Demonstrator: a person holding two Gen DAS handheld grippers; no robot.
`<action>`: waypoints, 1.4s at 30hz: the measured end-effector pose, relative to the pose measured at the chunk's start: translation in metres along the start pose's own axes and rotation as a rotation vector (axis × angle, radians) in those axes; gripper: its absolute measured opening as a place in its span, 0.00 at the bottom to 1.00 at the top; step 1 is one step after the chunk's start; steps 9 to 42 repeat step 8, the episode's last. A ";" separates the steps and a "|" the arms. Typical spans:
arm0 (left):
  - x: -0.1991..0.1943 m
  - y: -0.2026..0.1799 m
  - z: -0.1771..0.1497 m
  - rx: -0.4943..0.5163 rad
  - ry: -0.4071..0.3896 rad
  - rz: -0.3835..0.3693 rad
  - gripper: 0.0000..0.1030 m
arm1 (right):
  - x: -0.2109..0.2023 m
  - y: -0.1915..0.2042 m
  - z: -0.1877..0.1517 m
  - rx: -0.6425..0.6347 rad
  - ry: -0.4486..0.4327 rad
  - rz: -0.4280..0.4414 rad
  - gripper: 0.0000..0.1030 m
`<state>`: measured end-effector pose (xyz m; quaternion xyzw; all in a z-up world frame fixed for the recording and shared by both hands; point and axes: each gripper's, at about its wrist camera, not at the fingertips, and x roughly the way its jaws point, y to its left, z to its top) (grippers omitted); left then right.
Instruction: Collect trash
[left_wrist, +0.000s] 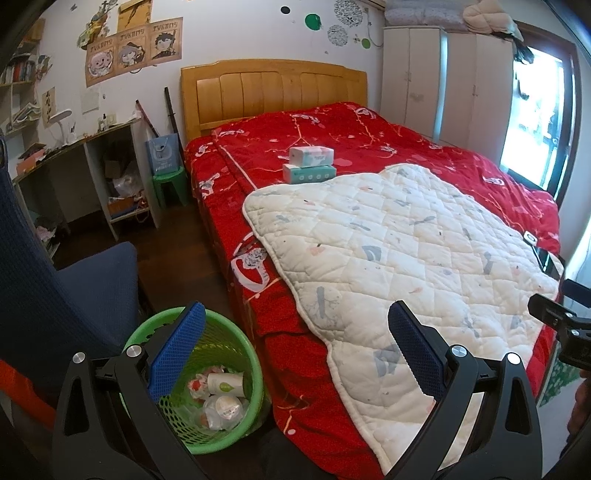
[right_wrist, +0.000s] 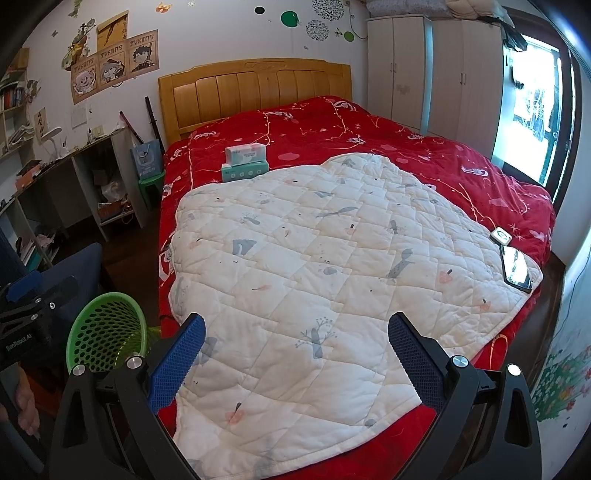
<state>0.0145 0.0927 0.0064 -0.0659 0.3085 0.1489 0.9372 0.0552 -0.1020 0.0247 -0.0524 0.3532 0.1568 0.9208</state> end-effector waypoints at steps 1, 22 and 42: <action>0.001 -0.001 0.000 -0.002 0.002 -0.003 0.95 | 0.000 0.000 0.000 0.001 0.001 0.001 0.93; 0.002 -0.005 0.001 -0.006 0.005 -0.005 0.95 | 0.001 0.000 -0.002 0.003 0.003 0.002 0.93; 0.002 -0.005 0.001 -0.006 0.005 -0.005 0.95 | 0.001 0.000 -0.002 0.003 0.003 0.002 0.93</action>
